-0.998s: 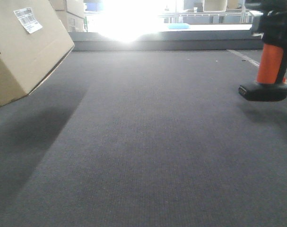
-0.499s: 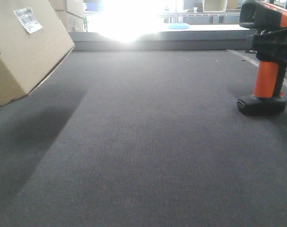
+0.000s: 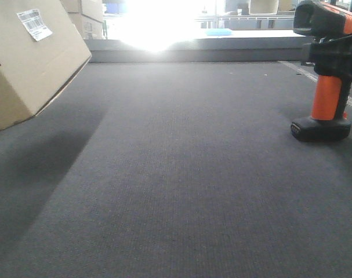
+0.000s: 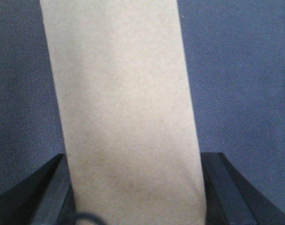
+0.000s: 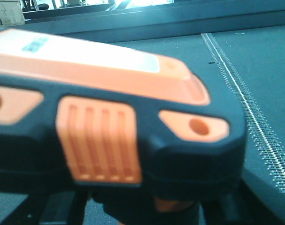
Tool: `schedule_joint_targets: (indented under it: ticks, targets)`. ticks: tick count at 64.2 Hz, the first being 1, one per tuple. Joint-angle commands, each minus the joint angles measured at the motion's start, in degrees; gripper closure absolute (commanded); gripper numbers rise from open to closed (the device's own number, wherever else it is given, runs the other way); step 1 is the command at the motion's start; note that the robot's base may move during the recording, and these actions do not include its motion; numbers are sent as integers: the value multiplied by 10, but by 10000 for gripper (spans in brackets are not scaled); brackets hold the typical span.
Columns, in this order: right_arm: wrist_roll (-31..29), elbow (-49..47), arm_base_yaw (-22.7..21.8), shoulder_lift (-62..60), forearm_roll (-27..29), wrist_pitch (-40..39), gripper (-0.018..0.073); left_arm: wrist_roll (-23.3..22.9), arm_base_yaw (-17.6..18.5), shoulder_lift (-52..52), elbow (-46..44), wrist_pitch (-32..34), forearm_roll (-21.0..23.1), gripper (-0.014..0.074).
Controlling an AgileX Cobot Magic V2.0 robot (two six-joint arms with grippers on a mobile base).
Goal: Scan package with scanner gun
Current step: 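Lower the scanner gun back onto the felt with the right gripper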
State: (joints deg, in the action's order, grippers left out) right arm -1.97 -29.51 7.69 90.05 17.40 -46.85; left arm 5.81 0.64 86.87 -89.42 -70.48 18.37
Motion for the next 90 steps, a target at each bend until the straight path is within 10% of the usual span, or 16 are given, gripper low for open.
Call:
schedule_joint_targets:
  ticks: [1, 9, 61, 68, 85, 90]
  targets:
    - [0, -1, 0, 0, -4, -15, 222, -5, 4, -8, -5, 5, 9, 708]
    - [0, -1, 0, 0, -4, -2, -17, -5, 4, -8, -5, 5, 9, 708]
    - [-33, -1, -4, -179, -4, 300, 4, -5, 4, -8, -5, 5, 10, 708]
    - [-33, -1, -4, -231, -4, 371, 97, -5, 4, -8, -5, 5, 10, 708]
    - [-33, -1, -32, -376, -32, 474, 708, -5, 4, -8, -5, 5, 6, 708]
    - [-33, -1, -55, -418, -51, 488, 711, -5, 4, -8, -5, 5, 1, 708]
